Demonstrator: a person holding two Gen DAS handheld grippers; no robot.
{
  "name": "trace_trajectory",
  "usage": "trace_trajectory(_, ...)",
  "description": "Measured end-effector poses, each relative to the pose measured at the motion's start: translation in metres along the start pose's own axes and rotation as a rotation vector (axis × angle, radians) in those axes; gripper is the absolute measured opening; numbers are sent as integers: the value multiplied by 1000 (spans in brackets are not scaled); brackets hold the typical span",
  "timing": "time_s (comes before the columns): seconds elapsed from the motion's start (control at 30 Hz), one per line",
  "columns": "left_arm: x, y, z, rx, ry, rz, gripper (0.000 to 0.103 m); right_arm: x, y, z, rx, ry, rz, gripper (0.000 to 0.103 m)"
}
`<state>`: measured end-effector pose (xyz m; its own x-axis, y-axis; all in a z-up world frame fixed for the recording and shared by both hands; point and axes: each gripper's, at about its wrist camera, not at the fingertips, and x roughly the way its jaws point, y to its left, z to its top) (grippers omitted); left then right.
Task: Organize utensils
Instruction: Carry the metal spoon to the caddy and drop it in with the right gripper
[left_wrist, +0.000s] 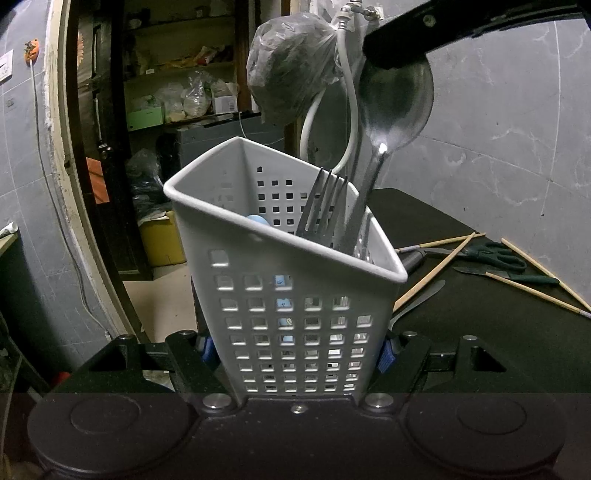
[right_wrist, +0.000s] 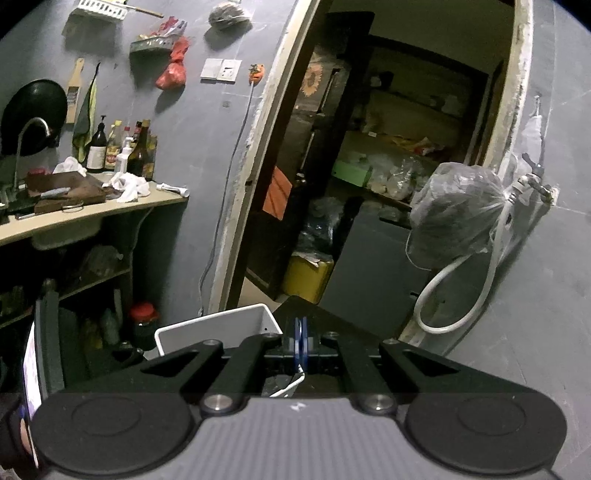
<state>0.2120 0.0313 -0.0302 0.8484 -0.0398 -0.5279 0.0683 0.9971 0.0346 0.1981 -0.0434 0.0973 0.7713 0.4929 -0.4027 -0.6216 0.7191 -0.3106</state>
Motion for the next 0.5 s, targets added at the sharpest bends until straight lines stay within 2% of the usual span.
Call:
trace_trajectory(0.07,0,-1,0,2,0,0,76,2,0,0,2,7,6,3)
trace_trajectory(0.13,1,0,0,0,0,1,76,3,-1,-1,12,11,10,17)
trace_trajectory(0.17,1,0,-1,0,-1,1,76,3,-1,-1,18,10,11,20)
trace_trajectory(0.27,1,1,-1,-1,-1,2,76,-1,-7,-3,41,1,-5,38)
trace_trajectory(0.33,2,0,0,1,0,2,76,-5,-13,-6,71,-15,-35,53)
trace_trajectory(0.4,2,0,-1,3,0,3,76,-10,-21,-9,98,-26,-66,59)
trace_trajectory(0.5,1,0,-1,1,-1,2,76,-19,-36,-17,139,-32,-123,77)
